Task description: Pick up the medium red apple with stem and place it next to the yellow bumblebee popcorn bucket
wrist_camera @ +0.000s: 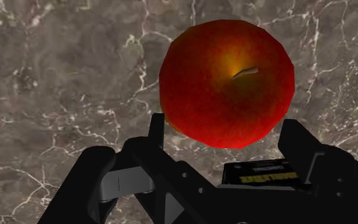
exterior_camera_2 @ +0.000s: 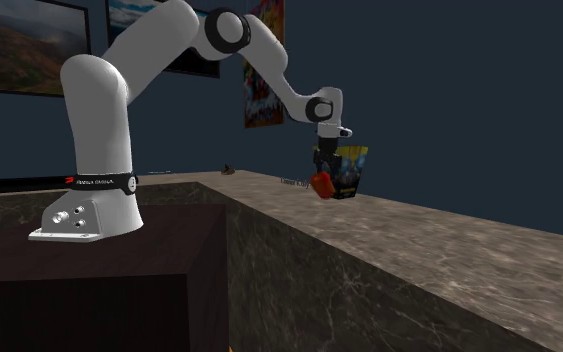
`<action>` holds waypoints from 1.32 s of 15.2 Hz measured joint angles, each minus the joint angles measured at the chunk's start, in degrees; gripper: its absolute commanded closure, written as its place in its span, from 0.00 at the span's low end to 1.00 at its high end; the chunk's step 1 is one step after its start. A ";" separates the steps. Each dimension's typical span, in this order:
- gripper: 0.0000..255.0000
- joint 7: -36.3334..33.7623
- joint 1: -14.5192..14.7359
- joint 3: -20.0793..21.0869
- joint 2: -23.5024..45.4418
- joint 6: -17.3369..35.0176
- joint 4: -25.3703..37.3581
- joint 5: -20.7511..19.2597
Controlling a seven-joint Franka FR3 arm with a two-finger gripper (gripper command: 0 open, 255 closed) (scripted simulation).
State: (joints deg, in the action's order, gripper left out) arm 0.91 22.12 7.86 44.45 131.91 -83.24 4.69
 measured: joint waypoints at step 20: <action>0.00 0.46 -0.23 -0.01 0.79 1.50 -0.75 0.05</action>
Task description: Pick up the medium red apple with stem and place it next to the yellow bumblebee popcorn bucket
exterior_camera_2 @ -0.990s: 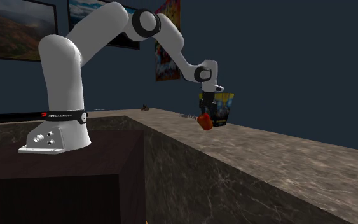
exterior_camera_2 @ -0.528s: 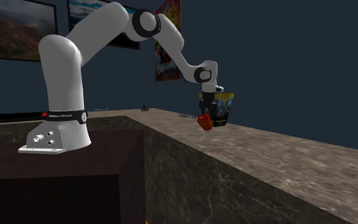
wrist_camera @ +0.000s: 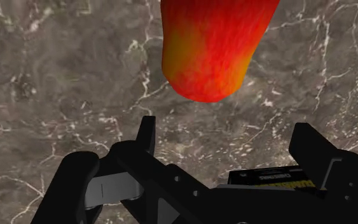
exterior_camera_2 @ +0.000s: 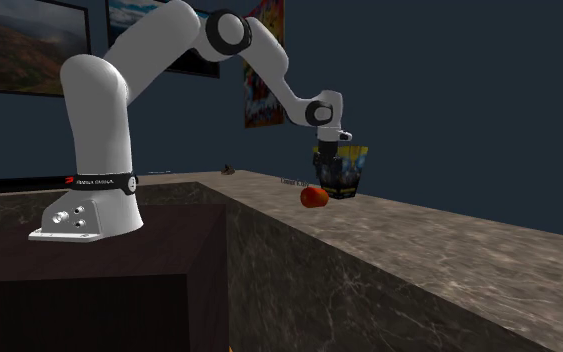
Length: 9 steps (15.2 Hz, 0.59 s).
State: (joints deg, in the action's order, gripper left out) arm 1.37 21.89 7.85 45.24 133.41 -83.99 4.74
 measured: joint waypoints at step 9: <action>0.00 0.06 -0.57 0.11 -3.47 -2.86 -0.61 0.17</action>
